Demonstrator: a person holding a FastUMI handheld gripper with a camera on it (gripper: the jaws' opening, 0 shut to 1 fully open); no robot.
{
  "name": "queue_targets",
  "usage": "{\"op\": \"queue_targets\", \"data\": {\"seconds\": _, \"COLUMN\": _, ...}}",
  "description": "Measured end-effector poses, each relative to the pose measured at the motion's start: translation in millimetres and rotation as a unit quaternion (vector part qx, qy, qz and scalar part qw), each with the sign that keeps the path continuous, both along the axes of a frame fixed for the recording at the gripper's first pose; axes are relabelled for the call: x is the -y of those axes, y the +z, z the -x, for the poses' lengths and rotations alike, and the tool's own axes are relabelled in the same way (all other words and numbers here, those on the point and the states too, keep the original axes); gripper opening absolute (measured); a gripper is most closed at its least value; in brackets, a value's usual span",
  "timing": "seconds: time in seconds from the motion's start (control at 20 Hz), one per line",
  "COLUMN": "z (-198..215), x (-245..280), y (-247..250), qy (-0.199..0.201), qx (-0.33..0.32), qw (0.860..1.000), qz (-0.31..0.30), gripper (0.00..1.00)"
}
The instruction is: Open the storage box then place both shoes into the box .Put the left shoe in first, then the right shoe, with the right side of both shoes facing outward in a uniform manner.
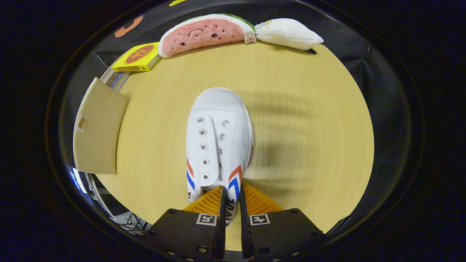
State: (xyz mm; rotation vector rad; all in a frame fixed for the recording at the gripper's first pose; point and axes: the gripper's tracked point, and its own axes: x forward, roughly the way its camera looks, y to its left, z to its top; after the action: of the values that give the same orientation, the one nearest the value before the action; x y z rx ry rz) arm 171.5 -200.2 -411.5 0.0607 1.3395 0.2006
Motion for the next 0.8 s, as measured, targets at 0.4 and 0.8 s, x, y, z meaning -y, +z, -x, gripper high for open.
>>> {"op": "queue_targets", "data": {"seconds": 0.4, "z": 4.6, "x": -2.3, "y": 7.8, "qy": -0.080, "qx": -0.019, "qw": 0.986, "qz": -0.143, "gripper": 0.00}}
{"op": "queue_targets", "data": {"seconds": 0.8, "z": 26.7, "x": -18.7, "y": 74.7, "qy": -0.097, "qx": 0.028, "qw": 0.981, "qz": -0.169, "gripper": 0.00}}
